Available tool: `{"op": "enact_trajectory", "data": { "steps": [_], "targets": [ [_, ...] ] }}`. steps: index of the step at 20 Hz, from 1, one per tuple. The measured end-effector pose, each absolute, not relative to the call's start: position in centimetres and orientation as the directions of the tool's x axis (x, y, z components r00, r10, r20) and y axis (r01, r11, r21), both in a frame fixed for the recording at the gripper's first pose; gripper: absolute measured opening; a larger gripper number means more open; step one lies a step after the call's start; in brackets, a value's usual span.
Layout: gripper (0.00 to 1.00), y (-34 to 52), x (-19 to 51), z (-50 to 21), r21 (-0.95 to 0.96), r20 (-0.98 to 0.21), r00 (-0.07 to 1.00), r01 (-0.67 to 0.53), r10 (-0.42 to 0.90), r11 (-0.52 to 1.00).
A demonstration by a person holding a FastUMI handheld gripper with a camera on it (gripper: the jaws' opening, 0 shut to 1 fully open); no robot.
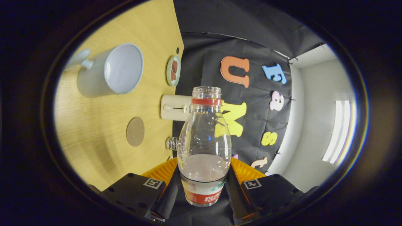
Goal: Take the bottle from table, then pour the juice into the cup, finally place the bottle on the coaster
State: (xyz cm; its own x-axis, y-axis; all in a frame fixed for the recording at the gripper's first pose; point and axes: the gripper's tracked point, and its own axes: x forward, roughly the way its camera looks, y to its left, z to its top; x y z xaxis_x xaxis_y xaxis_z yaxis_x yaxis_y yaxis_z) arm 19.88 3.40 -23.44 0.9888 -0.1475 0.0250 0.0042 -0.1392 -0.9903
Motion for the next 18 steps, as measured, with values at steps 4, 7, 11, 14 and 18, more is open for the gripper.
{"op": "enact_trajectory", "data": {
  "steps": [4, 7, 11, 14, 18],
  "targets": [
    [0.78, 3.7, 20.1, -22.8, -0.986, 0.041, 0.989, 0.017, -0.143, -0.167],
    [0.78, 3.9, 19.9, -22.7, -0.98, 0.052, 0.988, 0.022, -0.145, -0.197],
    [0.78, 3.7, 19.7, -22.6, -0.979, 0.055, 0.987, 0.023, -0.151, -0.203],
    [0.78, 3.9, 19.7, -22.2, -0.978, 0.065, 0.986, 0.033, -0.151, -0.206],
    [0.78, 3.9, 19.8, -21.9, -0.977, 0.072, 0.986, 0.039, -0.153, -0.21]
  ]
}}
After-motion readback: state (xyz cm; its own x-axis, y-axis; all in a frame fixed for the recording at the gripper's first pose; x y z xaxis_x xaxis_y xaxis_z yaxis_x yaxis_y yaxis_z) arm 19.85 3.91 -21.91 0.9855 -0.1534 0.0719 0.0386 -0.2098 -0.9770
